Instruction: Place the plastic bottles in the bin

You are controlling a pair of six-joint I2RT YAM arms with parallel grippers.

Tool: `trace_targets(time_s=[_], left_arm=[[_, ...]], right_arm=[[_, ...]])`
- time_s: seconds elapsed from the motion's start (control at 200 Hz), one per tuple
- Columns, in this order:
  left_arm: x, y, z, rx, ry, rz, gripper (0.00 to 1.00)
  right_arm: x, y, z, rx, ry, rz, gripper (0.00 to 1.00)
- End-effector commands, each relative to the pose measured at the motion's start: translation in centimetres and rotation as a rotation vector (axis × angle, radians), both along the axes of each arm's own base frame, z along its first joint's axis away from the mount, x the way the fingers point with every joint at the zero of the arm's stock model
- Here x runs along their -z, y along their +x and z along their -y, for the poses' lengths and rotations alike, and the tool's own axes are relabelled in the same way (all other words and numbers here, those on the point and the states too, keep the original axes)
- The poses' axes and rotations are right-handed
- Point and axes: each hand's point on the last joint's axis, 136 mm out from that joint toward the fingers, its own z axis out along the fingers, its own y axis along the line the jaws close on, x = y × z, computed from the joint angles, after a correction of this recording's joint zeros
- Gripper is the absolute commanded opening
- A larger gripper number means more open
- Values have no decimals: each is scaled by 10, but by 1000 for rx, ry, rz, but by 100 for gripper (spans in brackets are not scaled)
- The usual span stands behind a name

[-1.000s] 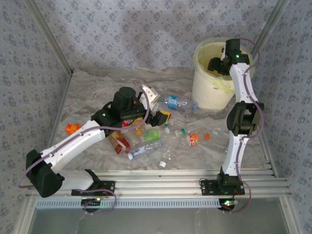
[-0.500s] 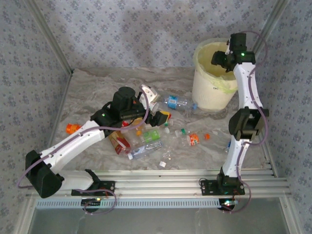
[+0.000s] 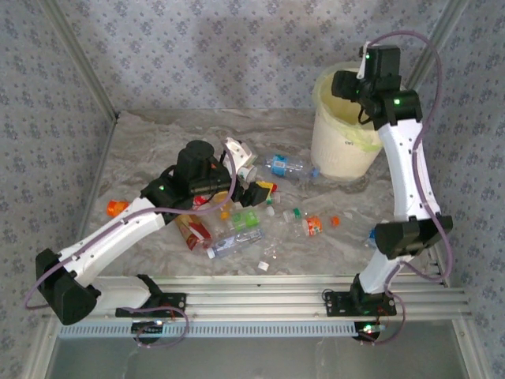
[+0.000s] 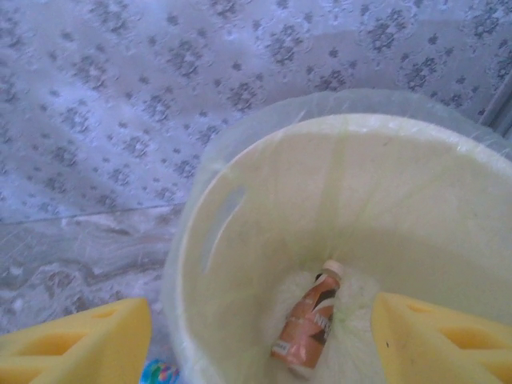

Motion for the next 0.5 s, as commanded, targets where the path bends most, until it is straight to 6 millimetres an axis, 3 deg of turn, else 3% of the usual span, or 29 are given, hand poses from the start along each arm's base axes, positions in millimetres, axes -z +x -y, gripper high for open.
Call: trace_targets(time_s=[0.0, 0.095, 0.245, 0.495], left_arm=[[-19, -14, -1, 48, -17, 56, 100], [-10, -20, 2, 45, 32, 95, 100], [0, -28, 9, 66, 78, 117, 100], [5, -31, 13, 81, 94, 113, 99]], right_arm=[[4, -31, -7, 21, -46, -11, 75], [3, -61, -19, 2, -43, 7, 74], [19, -107, -33, -12, 8, -16, 73], [76, -166, -39, -1, 100, -105, 71]])
